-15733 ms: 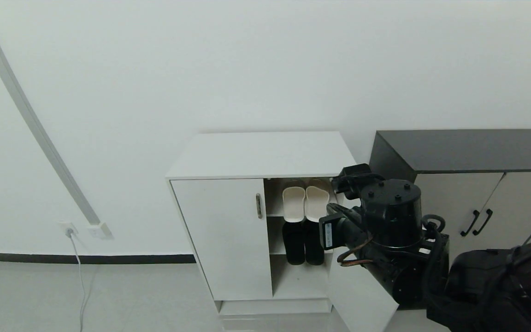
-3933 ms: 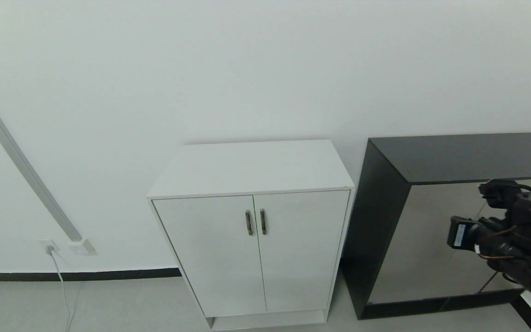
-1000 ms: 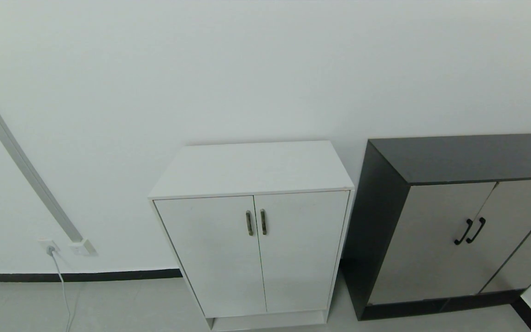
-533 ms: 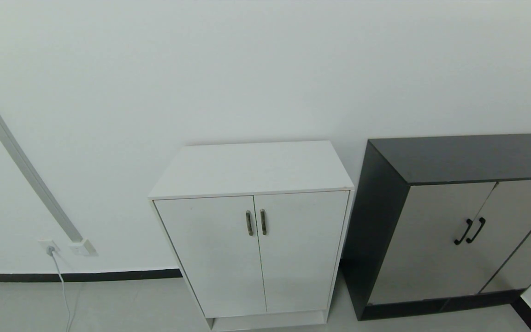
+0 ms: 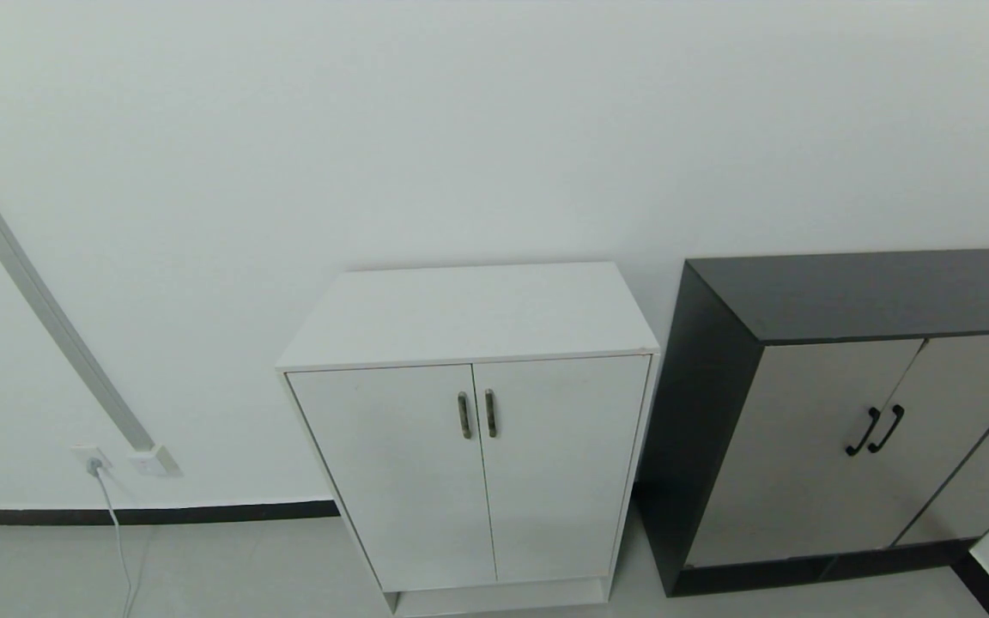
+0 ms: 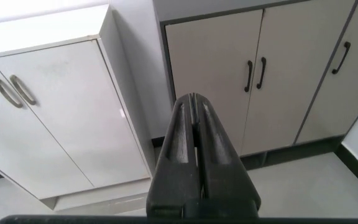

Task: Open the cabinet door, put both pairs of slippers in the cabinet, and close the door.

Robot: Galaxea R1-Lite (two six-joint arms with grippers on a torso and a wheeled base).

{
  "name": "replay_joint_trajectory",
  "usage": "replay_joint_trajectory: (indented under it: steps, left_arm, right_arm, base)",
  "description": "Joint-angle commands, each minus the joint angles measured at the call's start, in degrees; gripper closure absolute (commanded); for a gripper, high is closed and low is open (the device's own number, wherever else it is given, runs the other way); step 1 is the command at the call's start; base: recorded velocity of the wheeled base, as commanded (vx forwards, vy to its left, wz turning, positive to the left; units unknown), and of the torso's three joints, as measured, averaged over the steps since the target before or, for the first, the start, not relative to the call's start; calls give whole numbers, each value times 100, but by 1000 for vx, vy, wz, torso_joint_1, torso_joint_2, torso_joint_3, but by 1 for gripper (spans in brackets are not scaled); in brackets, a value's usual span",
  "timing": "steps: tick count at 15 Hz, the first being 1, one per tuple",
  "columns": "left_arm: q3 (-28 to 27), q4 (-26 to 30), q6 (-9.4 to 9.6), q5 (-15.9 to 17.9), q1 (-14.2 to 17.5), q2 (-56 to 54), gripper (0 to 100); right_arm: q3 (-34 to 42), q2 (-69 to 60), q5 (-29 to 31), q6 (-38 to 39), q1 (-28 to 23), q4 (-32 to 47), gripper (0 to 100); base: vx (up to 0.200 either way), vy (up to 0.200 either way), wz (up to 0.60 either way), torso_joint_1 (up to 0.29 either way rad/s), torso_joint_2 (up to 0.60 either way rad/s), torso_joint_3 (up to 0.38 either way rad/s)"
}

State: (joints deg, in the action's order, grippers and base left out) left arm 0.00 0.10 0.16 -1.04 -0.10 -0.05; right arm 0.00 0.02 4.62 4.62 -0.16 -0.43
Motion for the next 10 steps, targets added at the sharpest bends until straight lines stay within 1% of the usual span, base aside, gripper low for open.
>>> replay_joint_trajectory:
  steps: [1, 10]
  left_arm:
    - [0, -1, 2, -2, 1, 5, 100]
    - [0, -1, 2, -2, 1, 5, 100]
  right_arm:
    - [0, 6, -5, -14, -2, -1, 100]
    - [0, 6, -31, -49, -2, 8, 100]
  base:
    - [0, 0, 0, 0, 0, 0]
    - [0, 0, 0, 0, 0, 0]
